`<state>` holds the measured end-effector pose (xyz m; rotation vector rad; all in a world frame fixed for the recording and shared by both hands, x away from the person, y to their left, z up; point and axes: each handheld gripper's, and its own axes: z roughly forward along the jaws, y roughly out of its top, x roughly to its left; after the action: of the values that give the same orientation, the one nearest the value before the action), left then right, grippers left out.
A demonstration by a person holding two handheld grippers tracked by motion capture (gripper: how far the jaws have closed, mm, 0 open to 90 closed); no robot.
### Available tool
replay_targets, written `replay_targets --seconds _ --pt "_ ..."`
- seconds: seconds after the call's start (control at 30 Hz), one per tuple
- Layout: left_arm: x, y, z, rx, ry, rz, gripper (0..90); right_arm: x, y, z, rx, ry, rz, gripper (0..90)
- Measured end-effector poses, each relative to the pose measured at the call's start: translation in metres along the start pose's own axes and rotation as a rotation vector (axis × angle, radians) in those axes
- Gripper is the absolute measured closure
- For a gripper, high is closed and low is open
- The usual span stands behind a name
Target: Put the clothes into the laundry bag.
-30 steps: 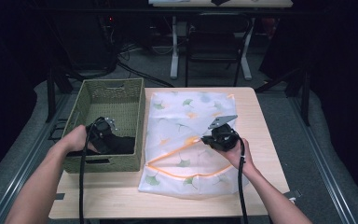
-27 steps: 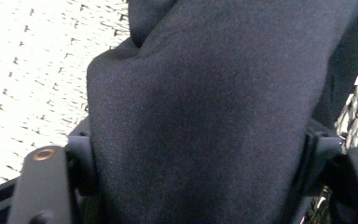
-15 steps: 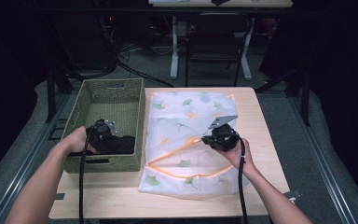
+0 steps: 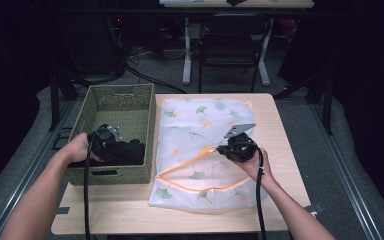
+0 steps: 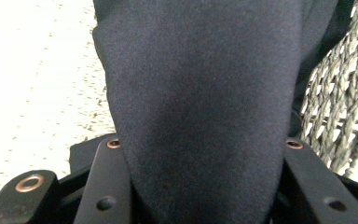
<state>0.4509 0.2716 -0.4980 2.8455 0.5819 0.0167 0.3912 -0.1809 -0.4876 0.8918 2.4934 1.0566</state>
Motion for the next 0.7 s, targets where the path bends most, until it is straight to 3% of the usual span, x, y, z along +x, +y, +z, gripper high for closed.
replay_targets --seconds 0.7 --pt "-0.004 0.007 -0.048 -0.033 0.064 -0.003 58.9 -0.001 -0.001 -0.002 -0.005 -0.004 0.005 88.6"
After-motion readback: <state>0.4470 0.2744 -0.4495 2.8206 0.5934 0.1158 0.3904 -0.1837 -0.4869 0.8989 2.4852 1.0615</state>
